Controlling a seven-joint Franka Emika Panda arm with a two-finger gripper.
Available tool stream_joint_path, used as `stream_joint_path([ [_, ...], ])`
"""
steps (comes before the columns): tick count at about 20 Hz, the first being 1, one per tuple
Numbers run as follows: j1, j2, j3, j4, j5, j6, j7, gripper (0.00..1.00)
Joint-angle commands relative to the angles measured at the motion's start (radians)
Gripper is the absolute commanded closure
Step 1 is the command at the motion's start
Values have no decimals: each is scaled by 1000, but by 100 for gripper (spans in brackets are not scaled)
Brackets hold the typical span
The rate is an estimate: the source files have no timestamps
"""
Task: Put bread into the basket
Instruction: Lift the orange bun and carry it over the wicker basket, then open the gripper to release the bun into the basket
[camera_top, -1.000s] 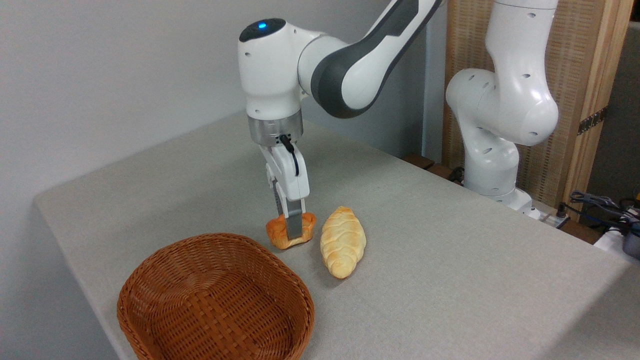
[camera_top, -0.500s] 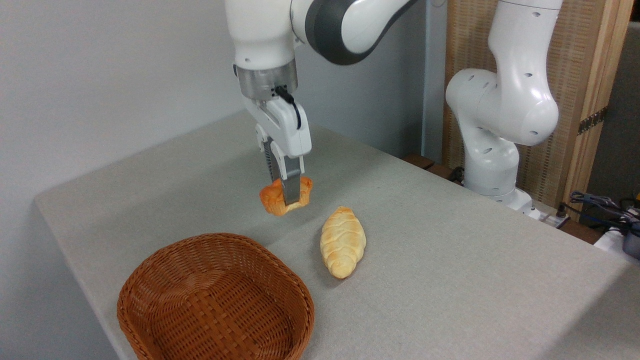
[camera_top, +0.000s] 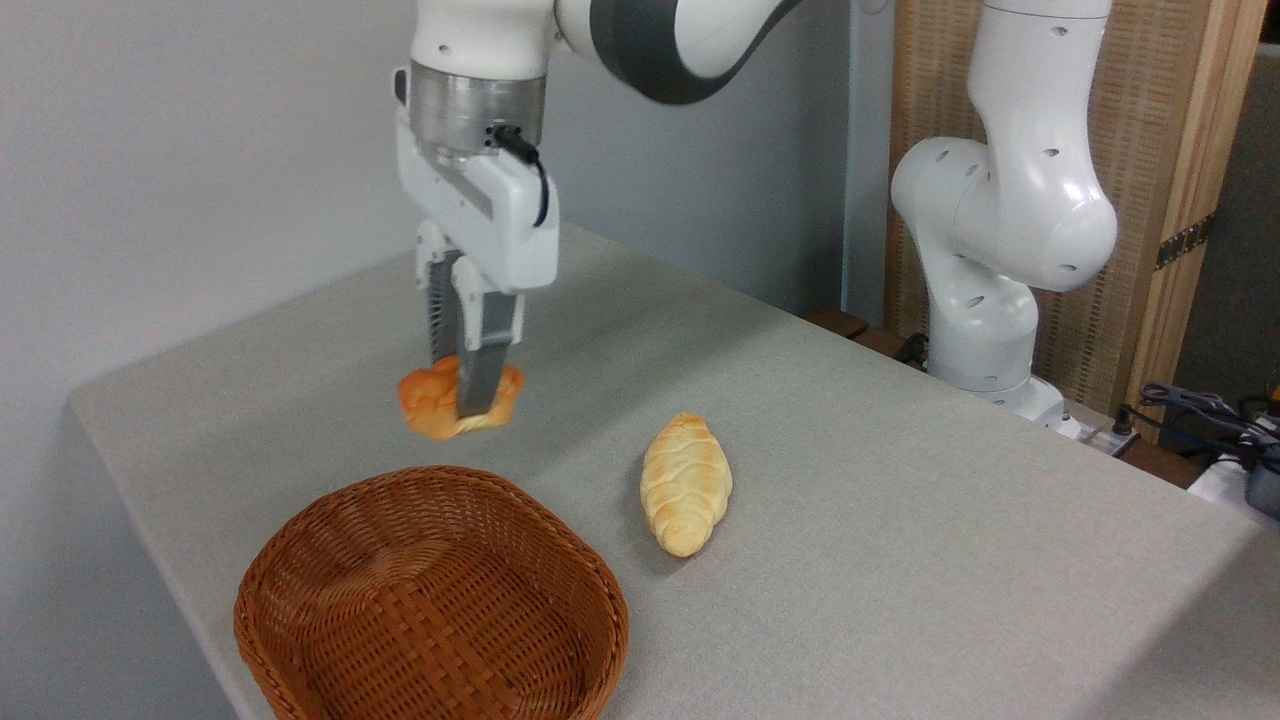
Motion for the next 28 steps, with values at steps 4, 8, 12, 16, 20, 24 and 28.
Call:
stream_joint_path([
  [4,-8,129,9,19,-6,207,13,40],
  [8,-8,178,6,16,36,221,79,12],
  [12,-8,203,6,17,164,224,74,0],
  [16,-8,216,6,19,156,226,70,0],
  [20,-8,223,6,22,147,267,65,0],
  [24,-8,201,14,95,-15,249,64,0],
  [28,1,181,19,208,-25,-17,21,0],
])
